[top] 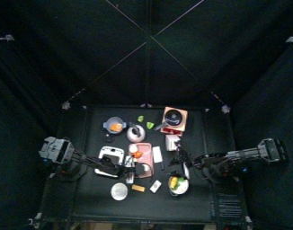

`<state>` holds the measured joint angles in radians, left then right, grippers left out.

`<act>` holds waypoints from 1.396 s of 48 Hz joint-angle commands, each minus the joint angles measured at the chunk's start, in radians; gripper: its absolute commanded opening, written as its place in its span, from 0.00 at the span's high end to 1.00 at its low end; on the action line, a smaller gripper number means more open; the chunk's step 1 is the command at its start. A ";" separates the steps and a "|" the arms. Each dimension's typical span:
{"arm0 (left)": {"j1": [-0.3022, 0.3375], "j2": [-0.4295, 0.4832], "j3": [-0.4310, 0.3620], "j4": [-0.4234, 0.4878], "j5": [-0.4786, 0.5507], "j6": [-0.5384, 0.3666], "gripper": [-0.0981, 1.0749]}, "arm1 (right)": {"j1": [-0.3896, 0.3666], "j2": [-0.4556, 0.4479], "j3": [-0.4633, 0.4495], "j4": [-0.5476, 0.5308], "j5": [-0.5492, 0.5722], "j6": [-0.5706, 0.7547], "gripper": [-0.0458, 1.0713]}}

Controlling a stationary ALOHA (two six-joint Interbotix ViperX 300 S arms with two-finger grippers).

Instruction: Place white sushi roll on plate

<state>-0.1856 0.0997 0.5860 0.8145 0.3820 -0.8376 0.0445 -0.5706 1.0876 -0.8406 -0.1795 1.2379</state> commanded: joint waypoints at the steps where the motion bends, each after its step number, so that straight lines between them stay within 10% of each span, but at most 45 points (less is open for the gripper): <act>1: 0.015 -0.009 -0.025 0.002 -0.008 0.002 0.31 | 0.002 -0.009 -0.012 0.002 -0.006 -0.002 0.15; 26: 0.017 -0.006 -0.031 -0.014 -0.012 0.002 0.12 | 0.002 -0.003 -0.014 -0.002 -0.008 -0.002 0.15; 67: 0.025 -0.101 -0.069 0.015 0.003 -0.005 0.12 | -0.014 0.012 -0.071 0.003 -0.006 0.002 0.15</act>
<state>-0.1641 0.0307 0.5338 0.8222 0.3820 -0.8437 0.0383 -0.5645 1.0615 -0.8437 -0.1795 1.2379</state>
